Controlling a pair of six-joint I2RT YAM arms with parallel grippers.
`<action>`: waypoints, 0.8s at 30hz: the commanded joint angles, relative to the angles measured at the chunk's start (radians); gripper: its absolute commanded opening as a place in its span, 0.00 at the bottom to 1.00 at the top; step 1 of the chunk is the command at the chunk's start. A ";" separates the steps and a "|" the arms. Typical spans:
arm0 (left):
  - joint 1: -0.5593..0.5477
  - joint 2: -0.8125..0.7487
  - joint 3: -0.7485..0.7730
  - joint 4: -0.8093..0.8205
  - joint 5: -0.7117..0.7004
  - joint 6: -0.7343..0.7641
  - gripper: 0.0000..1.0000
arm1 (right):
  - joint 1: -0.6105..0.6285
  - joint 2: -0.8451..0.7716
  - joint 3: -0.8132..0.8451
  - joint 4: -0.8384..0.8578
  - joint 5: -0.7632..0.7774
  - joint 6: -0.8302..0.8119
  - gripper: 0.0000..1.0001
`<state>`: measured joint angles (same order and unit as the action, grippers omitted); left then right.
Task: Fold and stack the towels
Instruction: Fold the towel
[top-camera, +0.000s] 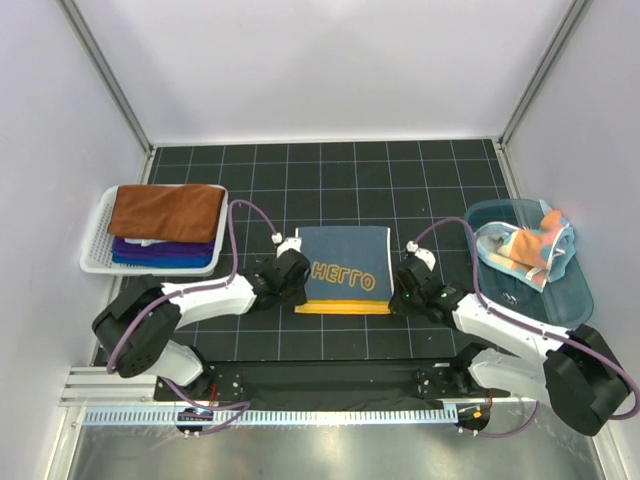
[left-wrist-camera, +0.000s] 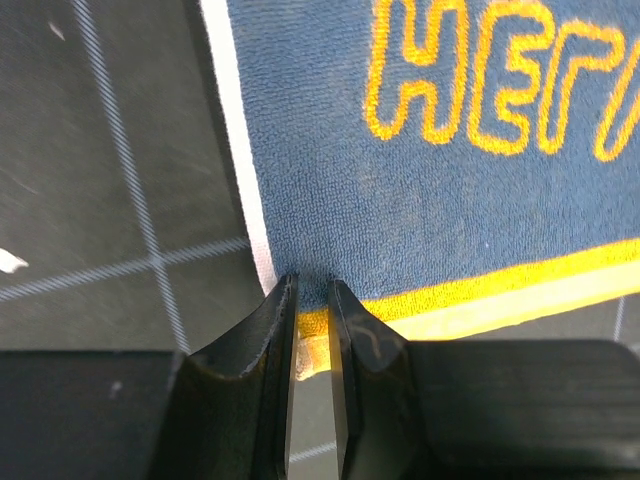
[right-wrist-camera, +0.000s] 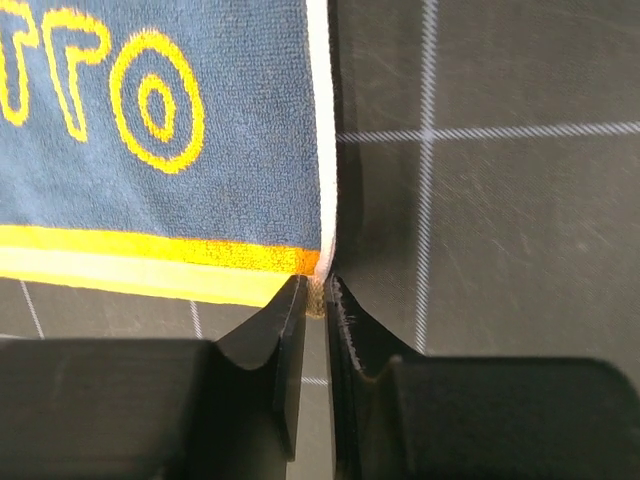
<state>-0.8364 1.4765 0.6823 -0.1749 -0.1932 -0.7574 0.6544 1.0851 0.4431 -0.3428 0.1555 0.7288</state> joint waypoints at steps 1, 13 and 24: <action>-0.052 -0.004 -0.058 -0.098 0.012 -0.057 0.22 | 0.005 -0.048 -0.007 -0.059 0.038 0.024 0.20; -0.061 -0.235 0.113 -0.340 -0.114 0.000 0.39 | 0.004 -0.091 0.212 -0.199 0.161 -0.043 0.49; 0.144 0.099 0.468 -0.215 0.075 0.162 0.37 | -0.033 0.399 0.578 0.063 -0.048 -0.164 0.22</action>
<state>-0.7349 1.5093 1.0756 -0.4530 -0.1917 -0.6628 0.6422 1.4044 0.9310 -0.4080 0.1925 0.6155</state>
